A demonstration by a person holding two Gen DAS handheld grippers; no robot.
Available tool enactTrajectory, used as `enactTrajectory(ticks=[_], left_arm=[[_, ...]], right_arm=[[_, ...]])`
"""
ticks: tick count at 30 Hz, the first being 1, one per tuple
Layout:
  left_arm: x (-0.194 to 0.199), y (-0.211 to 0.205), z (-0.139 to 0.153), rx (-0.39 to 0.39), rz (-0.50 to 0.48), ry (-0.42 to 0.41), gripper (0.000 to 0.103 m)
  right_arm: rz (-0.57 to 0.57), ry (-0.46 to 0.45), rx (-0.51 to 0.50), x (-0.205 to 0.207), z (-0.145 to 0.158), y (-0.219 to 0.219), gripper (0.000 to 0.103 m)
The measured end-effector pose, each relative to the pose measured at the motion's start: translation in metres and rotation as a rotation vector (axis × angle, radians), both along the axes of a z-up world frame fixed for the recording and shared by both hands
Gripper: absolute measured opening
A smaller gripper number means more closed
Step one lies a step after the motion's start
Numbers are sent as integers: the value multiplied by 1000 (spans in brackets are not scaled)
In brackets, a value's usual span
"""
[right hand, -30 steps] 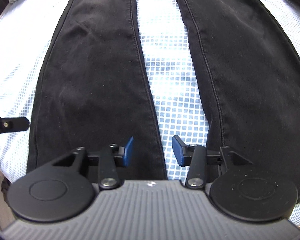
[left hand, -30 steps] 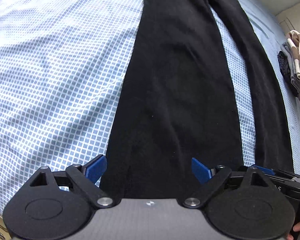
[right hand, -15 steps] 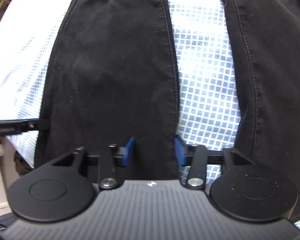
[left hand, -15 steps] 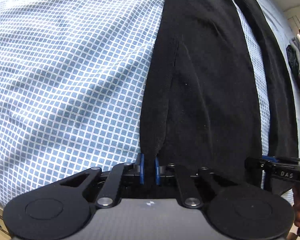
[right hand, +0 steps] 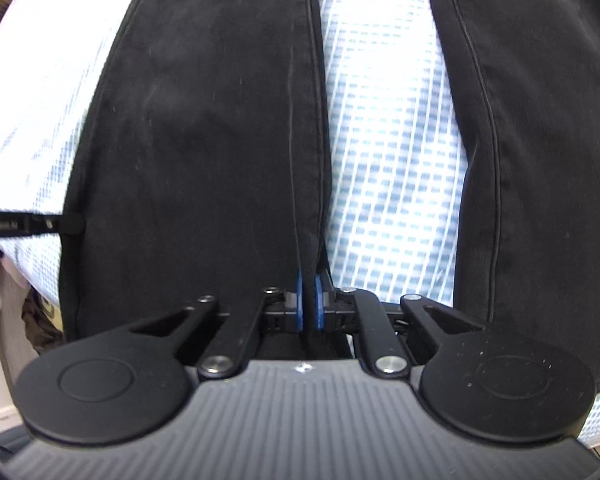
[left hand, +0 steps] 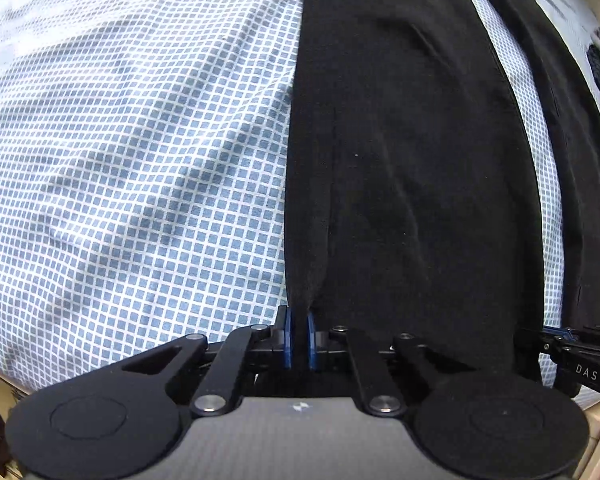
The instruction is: Fold clothes
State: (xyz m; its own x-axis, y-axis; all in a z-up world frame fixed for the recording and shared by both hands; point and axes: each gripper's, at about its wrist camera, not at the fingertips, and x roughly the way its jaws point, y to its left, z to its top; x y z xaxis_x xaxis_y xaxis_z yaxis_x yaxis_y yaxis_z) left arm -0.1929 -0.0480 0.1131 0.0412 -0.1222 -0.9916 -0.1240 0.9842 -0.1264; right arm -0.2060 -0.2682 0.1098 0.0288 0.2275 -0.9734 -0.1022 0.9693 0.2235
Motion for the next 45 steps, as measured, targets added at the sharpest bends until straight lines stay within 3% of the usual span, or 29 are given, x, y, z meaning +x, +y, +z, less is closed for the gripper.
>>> enactTrajectory(ticks=[5,9,15,18,22,28,29,30,32,40,45], left_arm=[[-10,-1,4,15,11,21,8],[-27,-3,-5,65,-14,103,8],[-43,13,14,3,81,104,18],[-41,16,36,9,114,64,22],[-29,6,65,37,128,-2,50],[9,-7,102,21,177,-64,63],[17,-10,107,19,181,-74,64],[23,-12,112,18,182,-85,65],[38,-9,130,15,178,-101,68],[67,-45,145,11,173,-149,71],[98,-64,146,28,132,-184,71]], right_arm=[[-16,21,10,4,1,-4,10],[0,39,17,9,-1,-5,10],[-75,69,58,12,9,-23,14],[-97,72,83,12,22,-32,14],[-55,57,95,15,43,-30,15],[22,-17,57,36,63,-20,15],[21,-32,58,41,67,-20,19],[20,-47,58,45,71,-21,33],[11,-97,68,56,82,-26,48],[-92,-118,160,106,89,-42,49],[-127,-146,146,124,85,-46,49]])
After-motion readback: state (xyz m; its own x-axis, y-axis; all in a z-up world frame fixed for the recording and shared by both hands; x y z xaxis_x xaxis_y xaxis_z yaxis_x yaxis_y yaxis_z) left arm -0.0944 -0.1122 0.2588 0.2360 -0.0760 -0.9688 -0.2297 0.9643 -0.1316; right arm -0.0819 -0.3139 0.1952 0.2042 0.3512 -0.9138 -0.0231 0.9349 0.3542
